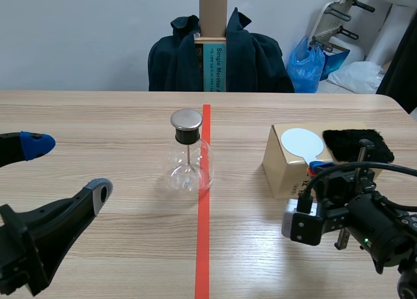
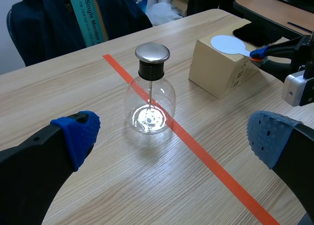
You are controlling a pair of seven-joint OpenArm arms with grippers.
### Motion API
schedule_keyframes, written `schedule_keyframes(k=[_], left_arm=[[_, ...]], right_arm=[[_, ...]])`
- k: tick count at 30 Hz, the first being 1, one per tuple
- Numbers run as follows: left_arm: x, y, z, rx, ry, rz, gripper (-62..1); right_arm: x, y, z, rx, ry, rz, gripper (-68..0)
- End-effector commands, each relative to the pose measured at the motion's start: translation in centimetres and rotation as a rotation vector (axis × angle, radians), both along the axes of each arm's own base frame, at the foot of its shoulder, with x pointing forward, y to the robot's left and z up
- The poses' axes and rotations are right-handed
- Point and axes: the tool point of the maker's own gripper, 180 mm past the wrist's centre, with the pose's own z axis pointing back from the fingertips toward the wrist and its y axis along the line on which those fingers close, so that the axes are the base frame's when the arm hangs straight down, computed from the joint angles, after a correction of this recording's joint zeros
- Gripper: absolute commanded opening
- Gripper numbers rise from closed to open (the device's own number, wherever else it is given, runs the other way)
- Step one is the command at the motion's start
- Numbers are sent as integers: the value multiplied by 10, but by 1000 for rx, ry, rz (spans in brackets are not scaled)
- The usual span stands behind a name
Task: Do the electroscope experiment.
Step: 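Pick up the white charging plate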
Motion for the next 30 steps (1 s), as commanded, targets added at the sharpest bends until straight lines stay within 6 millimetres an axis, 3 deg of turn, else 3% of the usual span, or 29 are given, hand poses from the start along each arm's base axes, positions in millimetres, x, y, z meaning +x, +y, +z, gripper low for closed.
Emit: schedule_keyframes(k=[1,8,15,19,23,28,30], left_arm=[[1,-4,10,-17,-29,-10,14],[1,-4,10,-17,-29,-10,14],[1,-4,10,-16,-29,-10,14],[1,-4,9,-8,-29,-12,14],[0,-4,5,32,-30,-24,14],[-1,-2,-6,90,0,-30,-87],[5,3,-13,131,9,-24,-163]], right_arm=[[5,-2,7,-3,-19,-1,-667],[7,-6,12,-9,-39,-1,-667],[12,-17,49,-3,-192,22,-667],[12,-33,96,21,-335,37,-667],[16,-55,161,72,-508,24,-667],[25,-84,239,127,-695,-27,-667],[26,-96,270,148,-767,-57,-667]])
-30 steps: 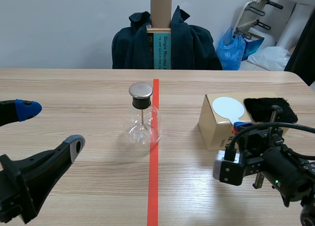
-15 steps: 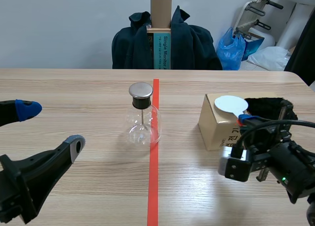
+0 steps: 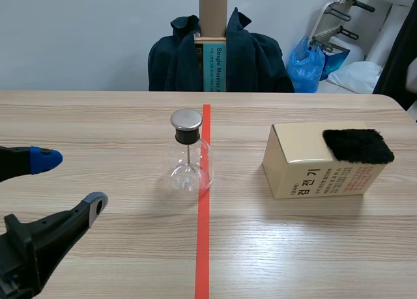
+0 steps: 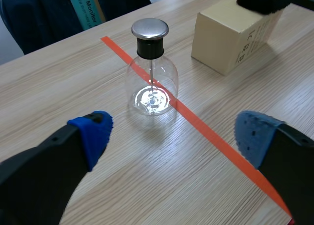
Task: Do the electroscope experiment.
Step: 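Pick up the white charging plate, then bring the plate to the electroscope and point at the metal foil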
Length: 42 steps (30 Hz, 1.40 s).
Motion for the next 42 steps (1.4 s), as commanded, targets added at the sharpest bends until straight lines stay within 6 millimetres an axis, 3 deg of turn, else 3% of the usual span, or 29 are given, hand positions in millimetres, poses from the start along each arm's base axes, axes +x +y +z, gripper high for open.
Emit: schedule_keyframes(k=[1,6,7,12,17,22,32,37,42], left_arm=[[11,5,1,26,-20,7,-217],[42,33,-20,83,-9,26,-557],[50,40,-23,85,-10,34,-593],[88,64,-40,18,-16,43,-579],[111,64,-63,-56,-22,12,-579],[120,40,-90,-93,-2,-39,-577],[121,-22,-120,-113,-7,-124,-577],[125,-39,-123,-111,-27,-127,-577],[127,-40,-122,-107,-36,-119,-577]], right_arm=[[-3,-10,41,26,-144,-22,-667],[-19,-22,111,60,-336,-26,-667],[-23,-23,122,65,-369,-22,-667],[-43,-24,164,87,-493,-6,-667],[-57,-25,186,110,-561,0,-667],[-65,-25,197,119,-597,9,-667],[-67,-22,199,121,-602,28,-667],[-68,-21,199,118,-603,37,-667],[-70,-17,201,131,-612,74,-667]])
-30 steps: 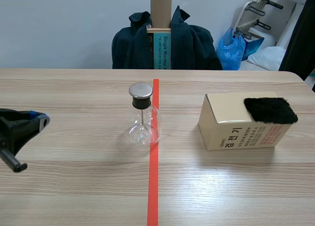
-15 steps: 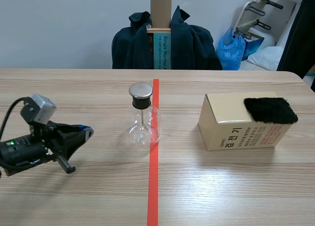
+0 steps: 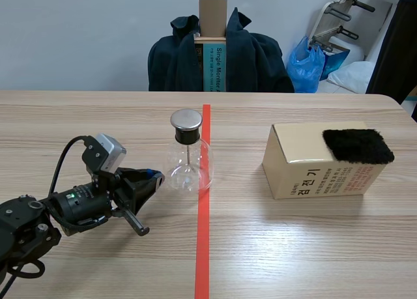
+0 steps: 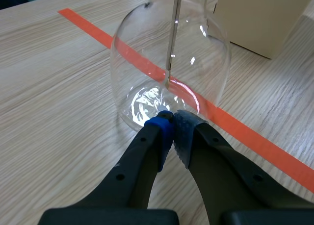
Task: Do the electroscope experiment.
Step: 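Bring the plate to the electroscope and point at the metal foil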
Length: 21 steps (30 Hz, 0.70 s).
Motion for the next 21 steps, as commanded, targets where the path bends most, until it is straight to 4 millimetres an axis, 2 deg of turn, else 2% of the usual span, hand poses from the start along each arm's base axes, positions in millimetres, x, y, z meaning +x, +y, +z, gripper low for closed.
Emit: schedule_keyframes(k=[1,6,13,16,21], left_arm=[[10,5,14,-14,-47,16,-577],[10,5,14,-10,-49,19,-577],[11,5,14,-10,-51,22,-577],[11,6,14,-9,-51,22,-577],[13,8,14,2,-62,38,-577]], right_arm=[[-15,0,18,15,-105,14,-667],[-1,8,12,35,-25,80,-667],[26,41,-18,130,91,210,-667],[40,59,-38,190,156,252,-667],[60,103,-88,163,292,318,-667]])
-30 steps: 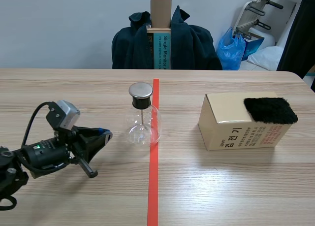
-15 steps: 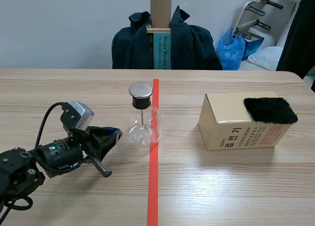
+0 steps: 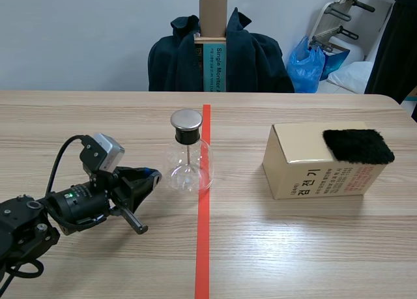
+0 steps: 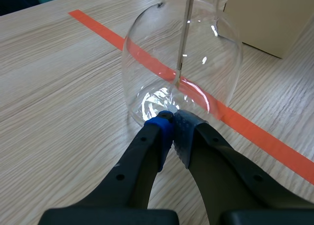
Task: Do the electroscope experiment.
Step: 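Bring the plate to the electroscope and point at the metal foil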
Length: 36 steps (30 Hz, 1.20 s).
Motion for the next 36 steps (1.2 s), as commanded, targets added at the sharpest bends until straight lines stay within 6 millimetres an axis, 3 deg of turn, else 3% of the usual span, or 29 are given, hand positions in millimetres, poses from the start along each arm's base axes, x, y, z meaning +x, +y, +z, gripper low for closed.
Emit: schedule_keyframes(k=[1,5,8,14,27,36], left_arm=[[10,3,14,-16,-47,16,-577],[10,4,14,-16,-47,16,-577],[10,4,14,-16,-47,16,-577],[10,3,14,-17,-47,16,-577],[10,3,14,-17,-46,16,-577],[10,3,14,-17,-47,16,-577]], right_arm=[[6,4,-13,-40,11,-15,-667],[21,39,-77,-173,108,-15,-667],[32,53,-123,-243,181,-41,-667],[38,69,-185,-334,288,-23,-667],[34,80,-235,-411,415,59,-667],[29,88,-248,-434,472,118,-667]])
